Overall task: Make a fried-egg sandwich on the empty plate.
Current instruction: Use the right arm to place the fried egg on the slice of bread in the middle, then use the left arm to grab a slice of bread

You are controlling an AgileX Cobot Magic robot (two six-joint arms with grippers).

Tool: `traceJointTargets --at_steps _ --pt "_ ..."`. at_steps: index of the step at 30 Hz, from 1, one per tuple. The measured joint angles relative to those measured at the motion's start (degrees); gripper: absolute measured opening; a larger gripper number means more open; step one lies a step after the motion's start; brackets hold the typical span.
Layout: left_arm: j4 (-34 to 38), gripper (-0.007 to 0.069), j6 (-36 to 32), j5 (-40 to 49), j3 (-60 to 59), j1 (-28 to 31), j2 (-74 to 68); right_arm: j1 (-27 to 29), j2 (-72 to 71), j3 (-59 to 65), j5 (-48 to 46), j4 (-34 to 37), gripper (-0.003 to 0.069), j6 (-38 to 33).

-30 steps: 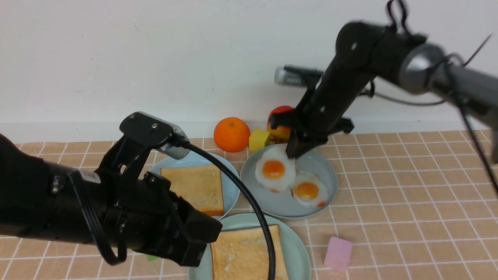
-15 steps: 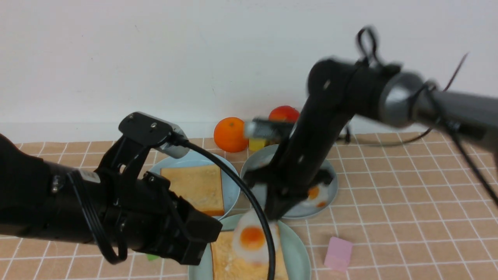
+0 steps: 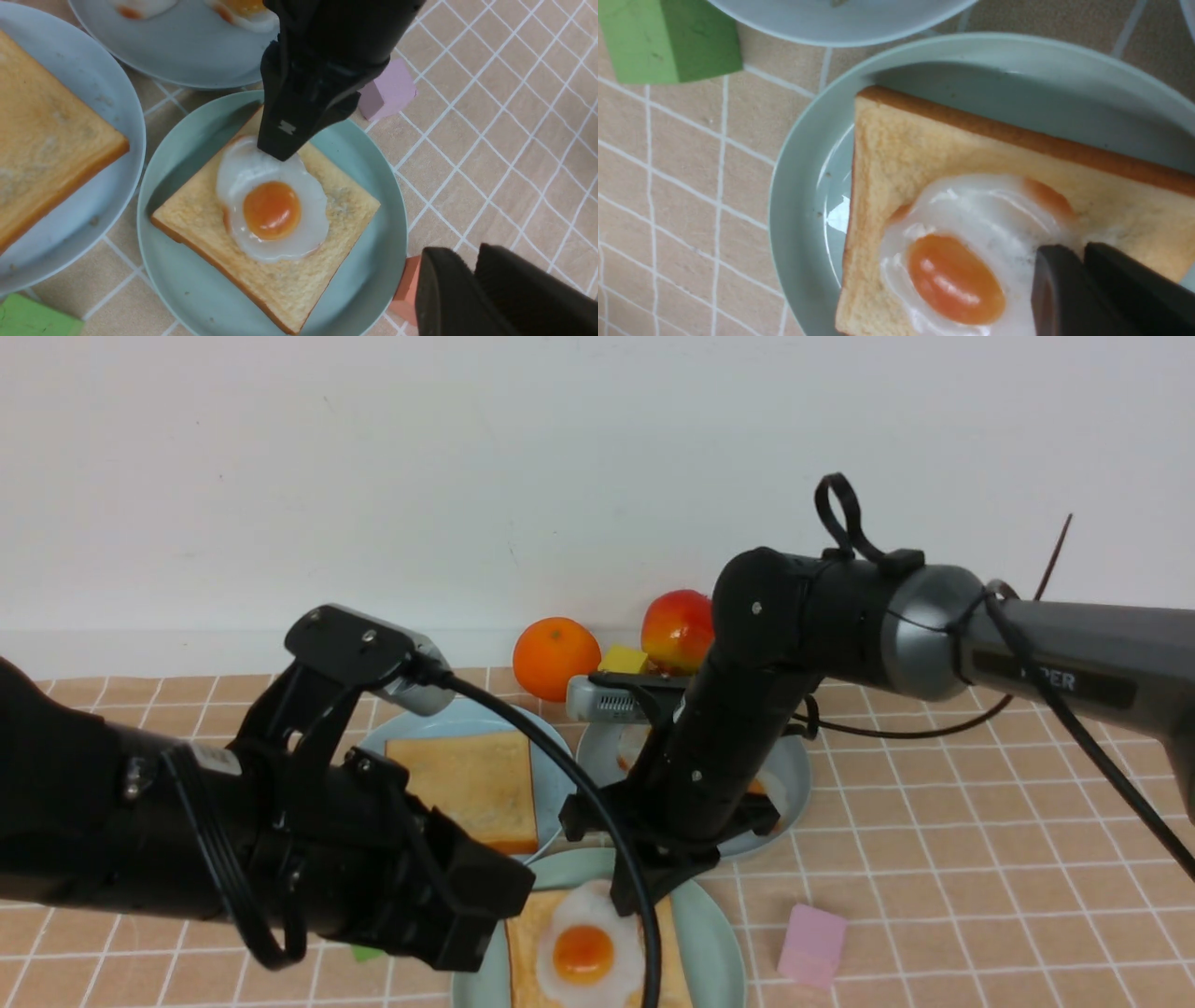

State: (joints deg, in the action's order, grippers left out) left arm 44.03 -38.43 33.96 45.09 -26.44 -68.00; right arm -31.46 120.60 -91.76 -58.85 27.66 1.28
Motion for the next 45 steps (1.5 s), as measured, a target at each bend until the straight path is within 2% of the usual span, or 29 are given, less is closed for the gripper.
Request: traceJointTargets --at_steps 4,7,9,10,11,14,17,18,20,23,25,33,40,42,45 --pt "-0.3 0.0124 4.9 -2.9 0.0 0.0 0.0 0.0 -1.9 0.1 -0.3 -1.0 0.0188 0.2" --pt "-3.1 0.0144 12.2 -7.0 0.0 0.0 0.0 0.0 -5.8 0.1 -0.6 -4.0 0.0276 0.2" --pt "-8.0 0.017 20.9 -9.9 0.0 0.0 -0.1 0.0 -10.0 0.1 -1.0 -6.7 0.0318 0.2" --pt "-8.5 0.0173 20.9 -10.1 0.0 0.0 -0.1 0.0 -10.4 0.1 -1.1 -7.2 0.0323 0.2" --pt "-11.9 0.0195 27.3 -11.2 0.0 0.0 -0.4 0.0 -13.5 0.1 -1.7 -8.9 0.0337 0.2" --pt "-18.4 0.0248 37.4 -10.7 1.4 1.4 -2.5 0.0 -19.8 0.1 -3.4 -11.3 0.0344 0.2" --pt "-22.6 0.0288 43.8 -7.1 5.1 6.7 -7.2 0.0 -25.1 0.3 -5.6 -12.5 0.0342 0.2" --pt "-22.7 0.029 44.0 -6.5 5.7 7.1 -7.6 0.0 -25.8 0.4 -5.6 -12.5 0.0342 0.2" --pt "-23.0 0.03 44.1 -2.4 10.2 13.3 -12.9 -0.3 -30.7 3.5 -5.4 -12.6 0.0331 -0.1" --pt "-21.6 0.0302 42.7 0.5 13.4 16.6 -17.4 -0.7 -34.0 7.3 -4.1 -12.4 0.0323 -1.3" --pt "-19.3 0.0302 40.0 2.8 16.9 19.0 -23.5 -1.1 -38.9 14.3 -0.6 -11.9 0.0315 -2.5" --pt "-18.0 0.0302 34.9 2.3 25.4 19.6 -39.0 -1.2 -51.1 31.0 7.1 -9.1 0.0308 -5.7" --pt "-16.9 0.0299 34.8 1.6 29.4 19.6 -47.3 -1.2 -56.0 34.7 7.2 -8.6 0.0308 -5.7" --pt "-16.0 0.0286 34.5 1.7 29.8 19.6 -47.7 -1.2 -56.7 35.1 7.2 -8.5 0.0308 -5.7" --pt "-15.0 0.0204 33.3 2.0 29.9 19.7 -48.0 -1.2 -57.1 35.2 7.3 -8.1 0.0308 -5.8"
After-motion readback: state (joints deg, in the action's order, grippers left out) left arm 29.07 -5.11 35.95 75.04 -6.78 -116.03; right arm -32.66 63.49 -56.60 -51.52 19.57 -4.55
